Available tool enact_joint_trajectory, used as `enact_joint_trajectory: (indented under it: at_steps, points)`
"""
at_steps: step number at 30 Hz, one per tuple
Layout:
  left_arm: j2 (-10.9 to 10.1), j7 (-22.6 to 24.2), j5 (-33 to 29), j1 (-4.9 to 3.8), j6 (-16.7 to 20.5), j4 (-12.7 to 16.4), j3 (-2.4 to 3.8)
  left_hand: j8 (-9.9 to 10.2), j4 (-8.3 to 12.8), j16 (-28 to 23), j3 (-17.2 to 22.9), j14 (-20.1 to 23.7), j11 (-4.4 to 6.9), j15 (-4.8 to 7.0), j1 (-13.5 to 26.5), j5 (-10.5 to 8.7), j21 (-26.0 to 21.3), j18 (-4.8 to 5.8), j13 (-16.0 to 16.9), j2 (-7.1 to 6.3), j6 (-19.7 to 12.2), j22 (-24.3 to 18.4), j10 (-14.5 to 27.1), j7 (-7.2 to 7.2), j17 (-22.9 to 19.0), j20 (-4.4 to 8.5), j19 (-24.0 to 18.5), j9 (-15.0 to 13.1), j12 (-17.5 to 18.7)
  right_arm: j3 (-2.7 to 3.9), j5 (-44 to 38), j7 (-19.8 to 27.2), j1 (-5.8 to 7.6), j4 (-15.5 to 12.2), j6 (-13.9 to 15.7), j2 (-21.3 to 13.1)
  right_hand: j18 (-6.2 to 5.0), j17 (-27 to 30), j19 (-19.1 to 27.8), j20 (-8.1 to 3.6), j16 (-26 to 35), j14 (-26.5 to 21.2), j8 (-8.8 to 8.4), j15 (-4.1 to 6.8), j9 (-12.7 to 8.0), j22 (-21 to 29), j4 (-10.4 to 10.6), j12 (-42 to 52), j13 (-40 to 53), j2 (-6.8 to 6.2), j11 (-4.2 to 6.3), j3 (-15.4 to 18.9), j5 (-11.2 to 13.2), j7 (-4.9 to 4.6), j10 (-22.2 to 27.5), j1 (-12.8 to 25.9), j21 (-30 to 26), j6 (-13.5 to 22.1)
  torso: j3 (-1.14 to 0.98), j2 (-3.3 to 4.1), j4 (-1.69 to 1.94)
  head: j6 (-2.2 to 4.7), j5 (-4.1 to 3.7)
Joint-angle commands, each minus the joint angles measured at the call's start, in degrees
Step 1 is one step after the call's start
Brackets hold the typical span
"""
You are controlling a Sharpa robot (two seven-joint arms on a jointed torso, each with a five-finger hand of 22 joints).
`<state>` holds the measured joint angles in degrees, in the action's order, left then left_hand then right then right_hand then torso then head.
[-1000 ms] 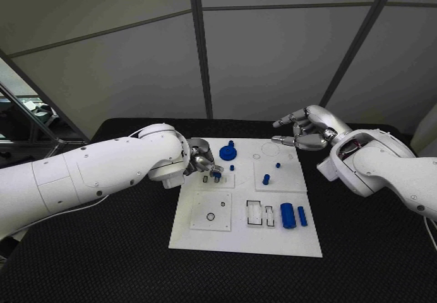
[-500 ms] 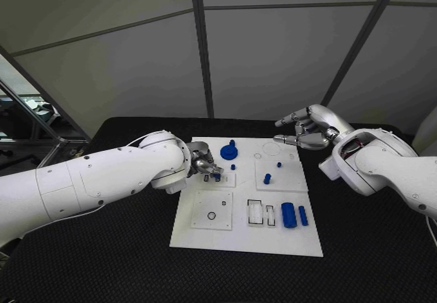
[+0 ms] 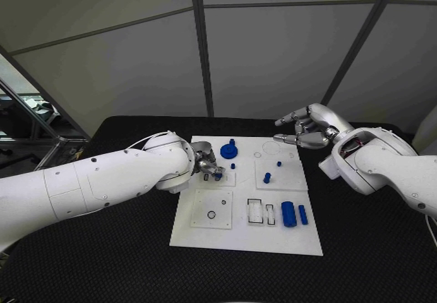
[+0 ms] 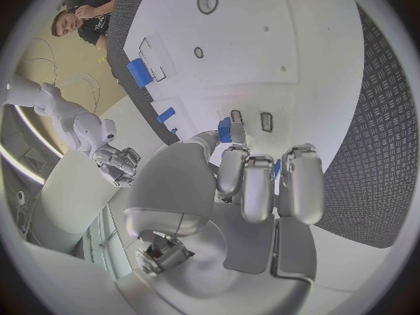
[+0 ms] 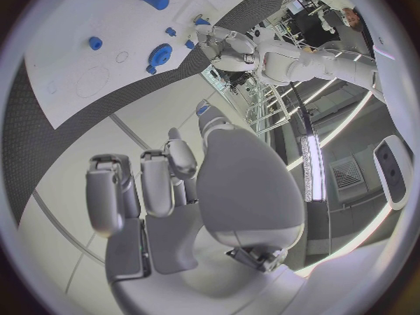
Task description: Assemble the parts on the task board
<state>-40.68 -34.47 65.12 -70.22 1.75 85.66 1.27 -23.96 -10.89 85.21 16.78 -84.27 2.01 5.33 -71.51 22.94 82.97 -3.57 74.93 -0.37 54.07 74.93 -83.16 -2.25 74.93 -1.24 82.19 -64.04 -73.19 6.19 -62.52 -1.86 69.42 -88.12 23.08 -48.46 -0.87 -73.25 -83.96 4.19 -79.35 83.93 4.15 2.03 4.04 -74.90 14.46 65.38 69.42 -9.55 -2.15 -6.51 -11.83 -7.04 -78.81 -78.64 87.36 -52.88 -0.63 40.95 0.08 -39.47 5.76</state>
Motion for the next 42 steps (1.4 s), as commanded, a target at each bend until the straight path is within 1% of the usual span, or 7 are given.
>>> enact_joint_trajectory:
  at_steps: [1,11,13,15,22,30,42]
  points:
    - [0.23,-0.73,2.15,0.10,0.17,-0.19,0.04,0.26,9.69,0.23,10.06,-4.41,-0.05,-0.03,0.55,-0.30,0.35,0.71,7.17,-0.08,0.36,2.65,-0.55,0.23,9.85,0.02,0.34,-0.08,-0.23,0.05,-0.23,0.51,0.11,-0.01,-0.41,0.09,-0.14,0.04,-3.70,-0.12,0.15,2.37,-0.02,0.30,0.02,-11.50,0.19,-0.16,-0.04,0.24,0.10,-0.08,-0.01,0.06,0.17,0.32,-0.25,-0.34,0.02,0.00,0.02,-0.07,0.04]
    - [0.30,-1.67,2.32,0.37,-1.21,-0.60,0.04,0.26,10.00,0.26,10.43,-4.42,-0.04,-0.02,0.72,-0.33,0.38,0.72,7.32,-0.18,0.44,2.74,-0.67,0.23,9.89,0.03,0.37,-0.33,-0.50,0.05,-0.31,0.51,0.11,0.07,-0.55,0.16,-0.14,0.01,-3.70,-0.12,0.13,2.37,-0.02,0.31,0.02,-11.50,0.20,-0.14,-0.03,0.27,0.10,-0.08,0.00,0.07,0.16,0.35,-0.25,-0.36,0.01,-0.02,0.07,-0.30,0.07]
    - [0.31,-1.78,2.33,0.39,-1.48,-0.62,0.04,0.26,10.13,0.26,10.58,-4.42,-0.03,-0.01,0.79,-0.34,0.37,0.72,7.38,-0.23,0.46,2.74,-0.71,0.23,9.89,0.04,0.36,-0.44,-0.58,0.05,-0.32,0.52,0.11,0.07,-0.57,0.19,-0.14,-0.05,-3.72,-0.13,0.10,2.39,-0.02,0.31,0.02,-11.52,0.23,-0.10,0.00,0.33,0.11,-0.08,0.02,0.07,0.13,0.40,-0.24,-0.40,0.01,-0.02,0.10,0.01,-0.01]
    - [0.32,-1.89,2.33,0.40,-1.79,-0.60,0.04,0.26,10.13,0.26,10.58,-4.42,-0.03,-0.01,0.79,-0.34,0.37,0.72,7.38,-0.23,0.46,2.74,-0.71,0.23,9.89,0.04,0.36,-0.44,-0.58,0.05,-0.41,0.45,0.11,0.07,-0.56,0.22,-0.14,-0.05,-3.72,-0.13,0.10,2.39,-0.02,0.31,0.02,-11.52,0.23,-0.10,0.00,0.33,0.11,-0.08,0.02,0.07,0.13,0.40,-0.24,-0.40,0.03,-0.01,0.11,0.05,-0.04]
    - [0.23,-2.16,2.33,0.43,-3.15,-0.41,0.05,0.27,10.31,0.26,10.80,-4.42,-0.03,-0.01,0.88,-0.35,0.34,0.71,7.39,-0.26,0.48,2.70,-0.71,0.23,9.88,0.04,0.33,-0.58,-0.56,0.04,-0.73,0.25,0.10,0.17,-0.54,0.26,-0.14,-0.05,-3.72,-0.13,0.10,2.39,-0.02,0.31,0.02,-11.52,0.23,-0.10,0.00,0.33,0.11,-0.08,0.02,0.07,0.13,0.40,-0.24,-0.40,0.03,-0.02,0.04,-0.32,0.11]
    - [0.15,-2.06,2.33,0.44,-5.32,-0.26,0.05,0.26,10.52,0.20,11.08,-4.40,-0.03,-0.01,1.01,-0.21,0.33,0.71,7.39,-0.28,0.52,2.70,-0.70,0.23,9.82,0.05,0.31,-0.76,-0.51,0.04,-1.01,0.07,0.10,0.27,-0.39,0.33,-0.15,-0.05,-3.69,-0.14,0.11,2.40,-0.02,0.32,0.02,-11.48,0.27,-0.06,0.01,0.45,0.12,-0.11,0.04,0.09,0.10,0.47,-0.27,-0.48,0.00,-0.02,0.03,-0.39,0.07]
    - [0.49,-1.95,2.32,0.48,-5.60,-0.68,0.05,0.27,10.76,0.19,11.38,-4.39,-0.05,-0.01,1.25,-0.10,0.32,0.71,7.38,-0.38,0.56,2.71,-0.67,0.21,9.82,0.05,0.30,-1.00,-0.43,0.04,-1.10,0.09,0.10,0.32,-0.38,0.40,-0.15,-0.05,-3.69,-0.14,0.11,2.40,-0.02,0.32,0.02,-11.48,0.27,-0.06,0.01,0.45,0.12,-0.11,0.04,0.09,0.10,0.47,-0.27,-0.48,-0.01,-0.04,0.05,-0.58,0.04]
